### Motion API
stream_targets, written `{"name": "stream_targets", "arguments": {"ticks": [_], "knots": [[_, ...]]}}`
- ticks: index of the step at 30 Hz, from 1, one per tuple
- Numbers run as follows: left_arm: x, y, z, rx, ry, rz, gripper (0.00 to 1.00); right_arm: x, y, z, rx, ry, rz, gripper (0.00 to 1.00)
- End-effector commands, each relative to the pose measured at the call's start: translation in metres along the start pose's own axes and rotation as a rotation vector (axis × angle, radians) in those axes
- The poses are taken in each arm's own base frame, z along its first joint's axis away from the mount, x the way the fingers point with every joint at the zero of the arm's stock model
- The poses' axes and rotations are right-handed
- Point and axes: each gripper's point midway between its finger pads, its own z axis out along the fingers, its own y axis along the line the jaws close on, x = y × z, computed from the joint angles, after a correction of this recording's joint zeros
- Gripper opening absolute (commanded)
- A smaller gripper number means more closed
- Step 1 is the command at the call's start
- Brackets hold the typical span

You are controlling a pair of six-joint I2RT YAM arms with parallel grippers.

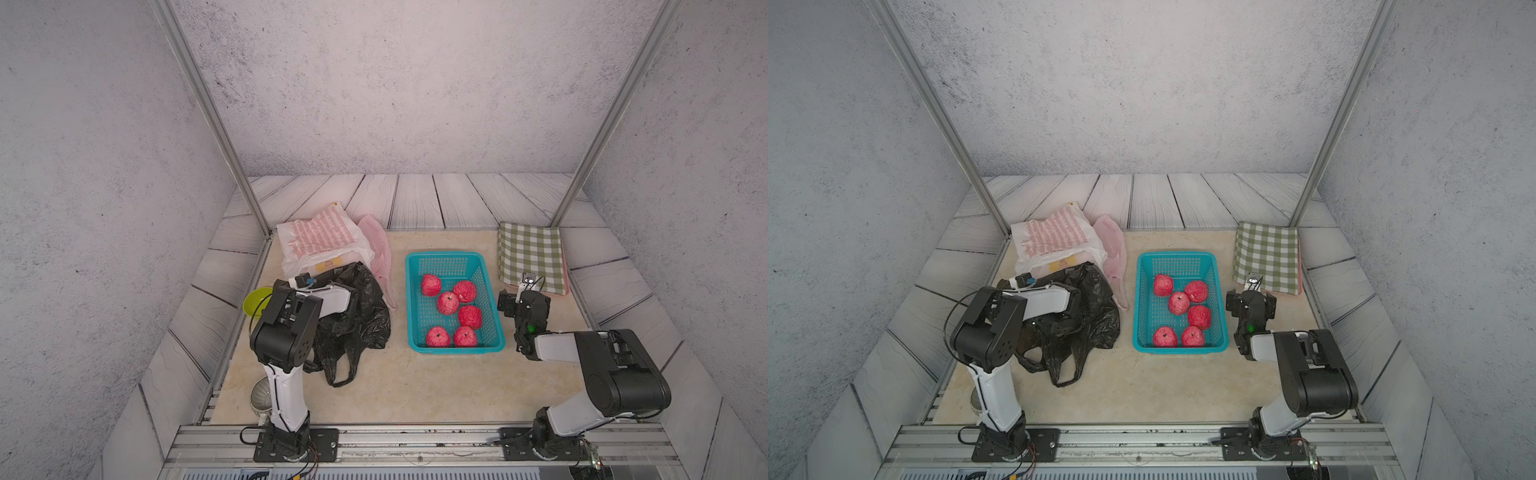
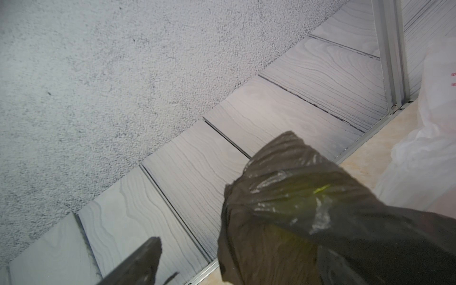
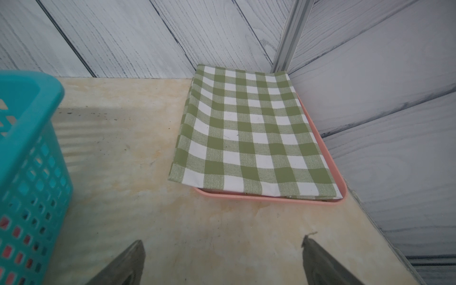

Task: Untie the knot of a plastic bag & take out the apple
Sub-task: Reset both arms

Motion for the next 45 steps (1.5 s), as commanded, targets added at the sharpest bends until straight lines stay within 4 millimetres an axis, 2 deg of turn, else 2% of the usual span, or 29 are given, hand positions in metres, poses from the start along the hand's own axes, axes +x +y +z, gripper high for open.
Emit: {"name": "stream_targets", "arguments": {"ticks": [1,4,6,11,14,15,16,18,19,21,26,30,33,35,37,38,40,45], "knots": [[-0.028,0.006,0.007,0.063,-0.087,-0.310,0.99,-0.003,0.000,-0.001,-0.002,-0.005,0.012,0.99],[-0.035,-0.007,0.000,0.011,-0.106,-0.190,0.99,-0.002,0.000,-0.001,-0.003,-0.004,0.013,0.99],[-0.033,-0.006,-0.001,0.001,-0.103,-0.184,0.99,-0.003,0.000,-0.001,-0.002,-0.006,0.012,0.99],[-0.007,0.009,0.006,-0.044,-0.029,-0.262,0.99,-0.003,0.001,-0.001,-0.004,-0.004,0.012,0.99],[0.010,0.004,0.015,0.003,0.061,-0.303,0.99,-0.003,0.000,0.000,-0.003,-0.004,0.014,0.99],[0.012,-0.004,0.019,0.053,0.080,-0.302,0.99,-0.003,0.000,0.000,-0.003,-0.005,0.014,0.99],[0.007,-0.024,0.023,0.181,0.080,-0.288,0.99,-0.002,0.000,0.000,-0.003,-0.002,0.013,0.99],[-0.003,-0.083,0.005,0.555,-0.013,-0.137,0.99,-0.002,0.000,0.000,-0.003,-0.002,0.013,0.99],[-0.007,-0.101,-0.003,0.637,-0.043,-0.078,0.99,-0.002,0.000,0.000,-0.002,-0.003,0.014,0.99],[-0.008,-0.112,-0.004,0.642,-0.019,-0.013,0.99,-0.003,0.000,0.000,-0.003,-0.003,0.013,0.99],[-0.008,-0.110,0.002,0.611,-0.009,-0.024,0.99,-0.003,0.000,0.000,-0.002,-0.005,0.014,0.99],[0.003,-0.097,0.004,0.748,-0.006,-0.175,0.99,-0.002,0.000,0.000,-0.003,-0.002,0.013,0.99],[0.011,-0.095,0.004,0.861,-0.011,-0.254,0.99,-0.003,0.000,0.000,-0.004,-0.004,0.014,0.99],[0.016,-0.110,-0.005,1.014,-0.024,-0.256,0.99,-0.003,0.000,0.000,-0.004,-0.003,0.014,0.99],[0.009,-0.127,-0.022,1.250,-0.095,-0.280,0.99,-0.003,0.000,0.000,-0.002,-0.003,0.015,0.99],[0.012,-0.130,-0.026,1.318,-0.059,-0.261,0.99,-0.002,0.000,0.000,-0.003,-0.003,0.015,0.99],[0.011,-0.136,-0.019,1.322,0.025,-0.217,0.99,-0.003,0.000,0.000,-0.005,-0.002,0.013,0.99],[0.010,-0.140,-0.020,1.327,0.003,-0.224,0.99,-0.002,0.000,0.000,-0.004,-0.002,0.014,0.99]]}}
